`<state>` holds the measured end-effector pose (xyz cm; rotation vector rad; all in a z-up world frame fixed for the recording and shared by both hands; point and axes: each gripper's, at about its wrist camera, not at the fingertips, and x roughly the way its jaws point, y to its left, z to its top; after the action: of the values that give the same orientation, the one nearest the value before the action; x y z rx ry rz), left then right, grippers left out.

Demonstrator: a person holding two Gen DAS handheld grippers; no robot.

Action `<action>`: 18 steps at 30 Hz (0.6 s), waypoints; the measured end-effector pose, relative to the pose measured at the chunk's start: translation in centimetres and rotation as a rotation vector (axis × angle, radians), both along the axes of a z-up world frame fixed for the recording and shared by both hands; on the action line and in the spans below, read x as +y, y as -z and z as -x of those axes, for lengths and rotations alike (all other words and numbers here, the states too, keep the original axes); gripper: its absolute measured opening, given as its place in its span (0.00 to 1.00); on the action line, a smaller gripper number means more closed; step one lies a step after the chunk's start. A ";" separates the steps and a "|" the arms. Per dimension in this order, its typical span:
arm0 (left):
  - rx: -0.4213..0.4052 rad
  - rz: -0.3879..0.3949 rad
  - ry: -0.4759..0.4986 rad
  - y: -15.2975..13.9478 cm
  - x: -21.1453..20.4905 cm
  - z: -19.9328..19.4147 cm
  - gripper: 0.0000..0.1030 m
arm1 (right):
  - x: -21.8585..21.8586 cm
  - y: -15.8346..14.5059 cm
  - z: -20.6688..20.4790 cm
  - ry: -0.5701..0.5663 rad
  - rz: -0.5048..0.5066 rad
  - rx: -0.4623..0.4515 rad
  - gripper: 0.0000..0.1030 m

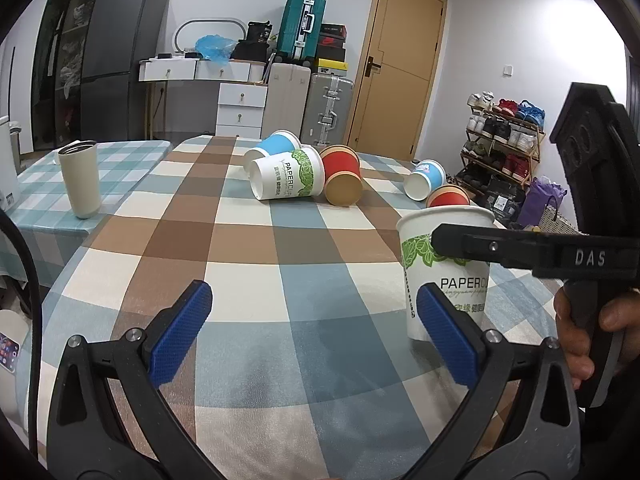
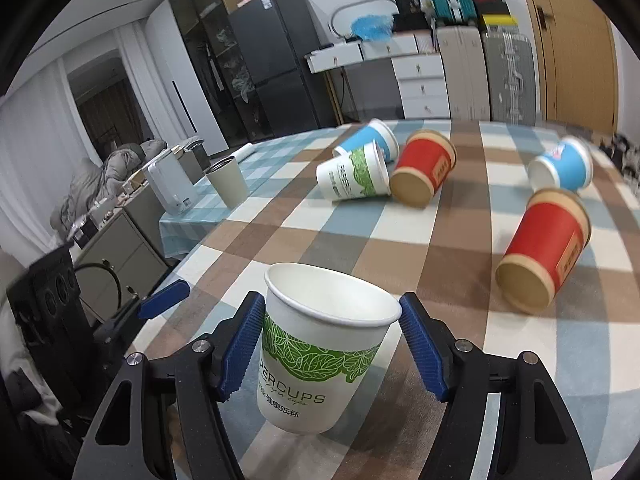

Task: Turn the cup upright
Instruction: 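Rotate the white cup upright with the right tool, rim facing up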

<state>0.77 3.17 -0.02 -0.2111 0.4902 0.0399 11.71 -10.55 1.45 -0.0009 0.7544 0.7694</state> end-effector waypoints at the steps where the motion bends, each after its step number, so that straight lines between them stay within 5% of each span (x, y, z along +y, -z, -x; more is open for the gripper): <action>1: 0.000 0.000 0.000 0.0 0.0 0.0 0.99 | 0.2 -0.1 0.2 0.004 0.006 -0.016 0.68; 18: -0.001 0.004 -0.007 -0.1 0.1 0.1 0.99 | 2.1 0.5 1.3 0.037 0.100 -0.230 0.68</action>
<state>0.64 3.25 0.05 -0.2166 0.4880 0.0459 10.46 -8.43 0.95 -0.1629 0.5721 0.6819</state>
